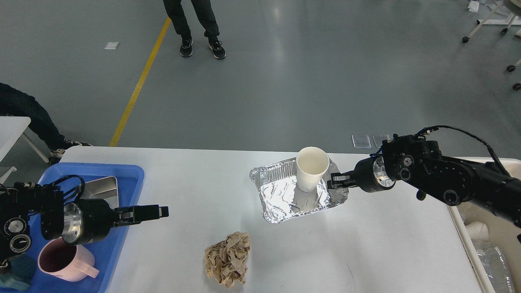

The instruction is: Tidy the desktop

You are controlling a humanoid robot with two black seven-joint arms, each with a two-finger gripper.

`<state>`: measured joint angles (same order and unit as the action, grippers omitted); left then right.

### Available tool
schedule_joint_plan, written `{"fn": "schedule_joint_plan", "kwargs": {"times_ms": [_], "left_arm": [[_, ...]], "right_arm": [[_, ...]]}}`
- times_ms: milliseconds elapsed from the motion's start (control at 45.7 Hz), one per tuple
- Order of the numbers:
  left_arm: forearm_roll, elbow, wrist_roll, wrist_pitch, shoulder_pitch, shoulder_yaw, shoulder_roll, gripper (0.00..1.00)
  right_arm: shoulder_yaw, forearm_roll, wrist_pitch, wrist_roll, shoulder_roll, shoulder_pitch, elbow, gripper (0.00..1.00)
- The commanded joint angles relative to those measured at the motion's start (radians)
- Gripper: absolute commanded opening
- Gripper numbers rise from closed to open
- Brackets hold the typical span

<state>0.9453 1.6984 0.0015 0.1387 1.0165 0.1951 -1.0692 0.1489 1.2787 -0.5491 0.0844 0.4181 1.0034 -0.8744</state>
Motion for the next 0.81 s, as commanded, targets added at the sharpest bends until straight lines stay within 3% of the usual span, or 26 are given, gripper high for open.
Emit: {"fn": "schedule_joint_plan", "kwargs": {"times_ms": [0, 788], "left_arm": [[0.003, -0.014, 0.0, -0.001, -0.015, 0.001, 0.049, 0.87], [0.116, -0.307, -0.012, -0.056, -0.134, 0.009, 0.471, 0.89]], "right_arm": [[0.0, -0.001, 0.0, 0.0, 0.013, 0.0, -0.001, 0.0], [0.001, -0.001, 0.0, 0.0, 0.024, -0.003, -0.008, 0.0]]}}
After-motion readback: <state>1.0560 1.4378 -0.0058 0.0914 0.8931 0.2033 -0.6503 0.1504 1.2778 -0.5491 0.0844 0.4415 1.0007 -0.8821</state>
